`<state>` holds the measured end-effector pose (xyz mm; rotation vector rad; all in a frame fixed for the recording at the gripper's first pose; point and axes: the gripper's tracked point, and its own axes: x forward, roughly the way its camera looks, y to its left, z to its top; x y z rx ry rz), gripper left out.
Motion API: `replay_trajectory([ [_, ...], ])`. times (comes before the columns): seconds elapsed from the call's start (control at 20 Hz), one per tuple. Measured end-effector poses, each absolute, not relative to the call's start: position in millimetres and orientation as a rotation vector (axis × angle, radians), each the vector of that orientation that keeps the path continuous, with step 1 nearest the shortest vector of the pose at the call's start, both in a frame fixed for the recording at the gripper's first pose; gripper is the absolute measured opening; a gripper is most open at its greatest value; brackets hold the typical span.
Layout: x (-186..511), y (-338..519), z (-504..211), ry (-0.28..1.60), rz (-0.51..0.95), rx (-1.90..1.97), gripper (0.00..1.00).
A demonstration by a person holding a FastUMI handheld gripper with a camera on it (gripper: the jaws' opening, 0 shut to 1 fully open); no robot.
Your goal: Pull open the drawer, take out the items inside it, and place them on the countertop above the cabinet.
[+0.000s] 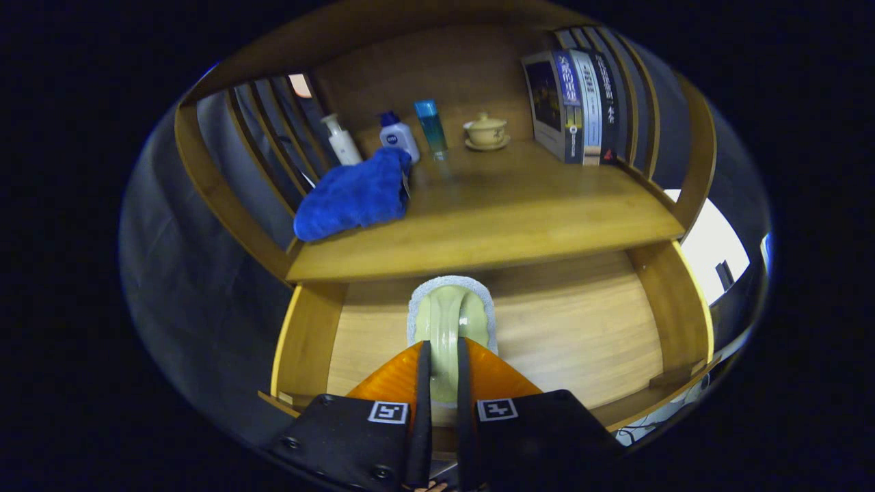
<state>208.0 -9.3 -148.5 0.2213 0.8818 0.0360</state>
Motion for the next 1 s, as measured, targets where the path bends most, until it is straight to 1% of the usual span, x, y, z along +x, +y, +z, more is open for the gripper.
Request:
replay_trajectory([
  [0.15, 228.2, -16.1, -118.7, 0.823, 0.027, 0.18, 0.23],
  [0.35, 275.7, -18.7, -84.7, 0.747, 0.024, 0.122, 0.23],
  [0.7, 335.8, -26.9, -88.3, 0.765, 0.005, 0.076, 0.23],
  [1.0, 382.8, -40.4, -99.5, 0.735, -0.028, 0.1, 0.23],
])
